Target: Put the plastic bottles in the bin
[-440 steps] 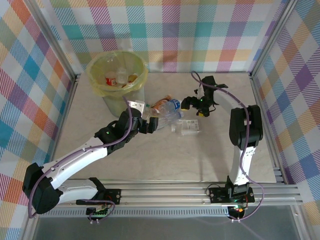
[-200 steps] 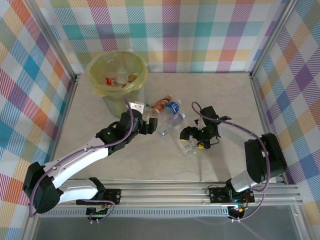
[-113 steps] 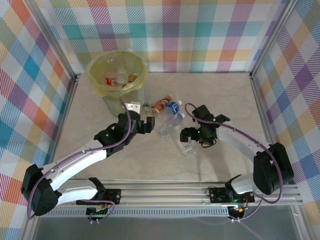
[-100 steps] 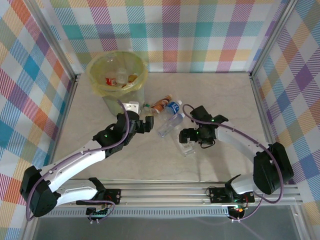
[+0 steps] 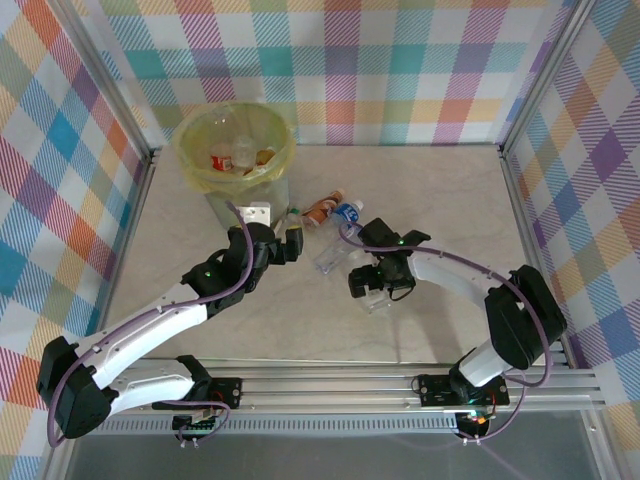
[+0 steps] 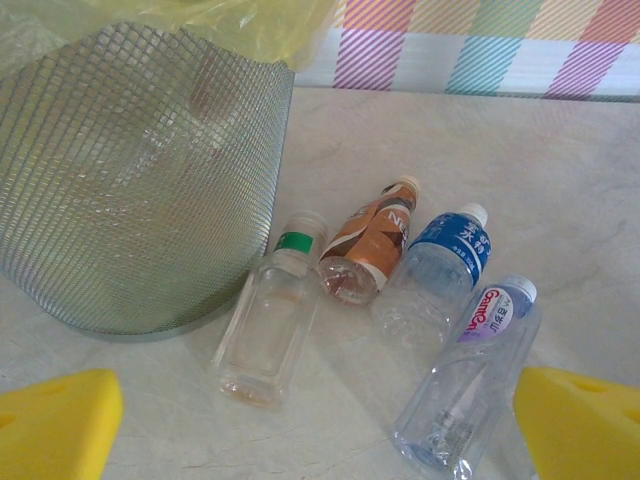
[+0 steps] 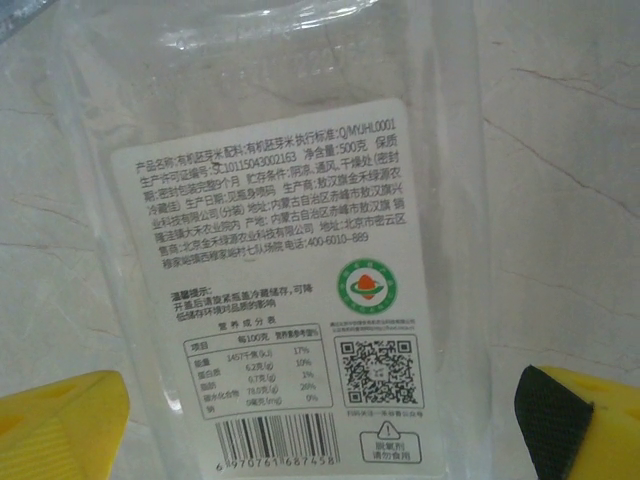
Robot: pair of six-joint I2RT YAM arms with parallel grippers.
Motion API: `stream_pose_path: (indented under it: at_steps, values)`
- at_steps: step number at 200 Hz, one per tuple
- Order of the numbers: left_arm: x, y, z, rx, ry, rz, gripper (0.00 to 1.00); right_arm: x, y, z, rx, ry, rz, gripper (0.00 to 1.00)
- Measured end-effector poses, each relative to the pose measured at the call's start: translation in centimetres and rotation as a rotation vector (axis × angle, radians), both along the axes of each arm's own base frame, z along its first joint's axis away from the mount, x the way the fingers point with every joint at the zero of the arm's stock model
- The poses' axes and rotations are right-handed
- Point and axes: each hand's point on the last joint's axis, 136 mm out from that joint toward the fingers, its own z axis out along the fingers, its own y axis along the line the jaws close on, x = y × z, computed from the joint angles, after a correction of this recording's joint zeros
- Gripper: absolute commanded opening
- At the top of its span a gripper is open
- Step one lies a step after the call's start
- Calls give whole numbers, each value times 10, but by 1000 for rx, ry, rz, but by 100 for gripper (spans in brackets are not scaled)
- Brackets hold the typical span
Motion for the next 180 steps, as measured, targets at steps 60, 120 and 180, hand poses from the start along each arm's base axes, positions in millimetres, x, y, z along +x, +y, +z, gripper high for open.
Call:
stream_pose_path:
  at_steps: [60,120,180]
  values:
    - [0,3,-3,11,1,14,100,-2,1,-14,-31,29,28,100]
    - [0,5,-4,7,3,28,100,-3,-1,-29,-73,55,34,96]
    - [-3,12,-9,6,26,60,100,0,0,-20,-59,21,34,81]
